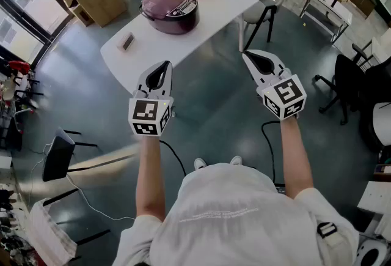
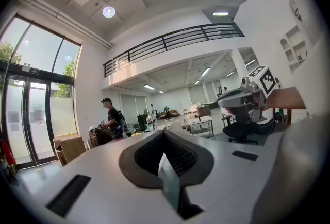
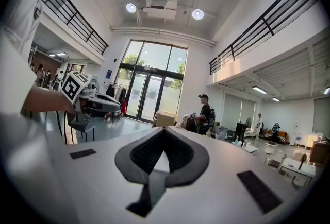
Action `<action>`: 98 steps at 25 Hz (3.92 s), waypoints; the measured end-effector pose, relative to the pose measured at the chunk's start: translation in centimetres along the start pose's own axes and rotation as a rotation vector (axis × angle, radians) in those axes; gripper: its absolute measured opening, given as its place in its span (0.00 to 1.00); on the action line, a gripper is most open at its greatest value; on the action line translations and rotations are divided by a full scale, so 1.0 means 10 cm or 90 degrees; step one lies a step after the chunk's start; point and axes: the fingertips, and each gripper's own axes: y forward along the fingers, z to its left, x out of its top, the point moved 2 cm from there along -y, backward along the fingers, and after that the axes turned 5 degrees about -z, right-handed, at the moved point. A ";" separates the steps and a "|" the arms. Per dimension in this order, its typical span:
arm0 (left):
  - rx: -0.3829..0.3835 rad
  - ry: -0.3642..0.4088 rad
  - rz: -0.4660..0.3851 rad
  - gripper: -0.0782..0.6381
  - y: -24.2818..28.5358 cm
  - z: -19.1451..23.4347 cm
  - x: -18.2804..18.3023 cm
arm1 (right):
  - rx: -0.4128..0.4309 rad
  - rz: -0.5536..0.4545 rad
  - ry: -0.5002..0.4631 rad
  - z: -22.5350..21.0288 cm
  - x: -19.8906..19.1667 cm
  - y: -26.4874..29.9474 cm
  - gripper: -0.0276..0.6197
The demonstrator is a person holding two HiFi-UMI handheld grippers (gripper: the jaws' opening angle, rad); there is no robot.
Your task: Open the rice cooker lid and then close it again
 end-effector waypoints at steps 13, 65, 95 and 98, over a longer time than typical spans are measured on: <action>0.006 0.004 0.016 0.13 0.09 -0.09 -0.04 | 0.017 -0.020 0.031 -0.13 -0.03 -0.03 0.08; 0.056 -0.066 0.077 0.33 2.26 0.92 -0.79 | 0.092 0.036 0.066 -1.70 -0.68 1.85 0.29; -0.005 -0.077 0.228 0.33 3.78 1.69 -1.64 | 0.176 0.112 0.103 -2.32 -1.44 3.54 0.28; 0.006 -0.064 0.257 0.33 3.98 1.66 -1.69 | 0.220 0.120 0.095 -2.43 -1.52 3.65 0.28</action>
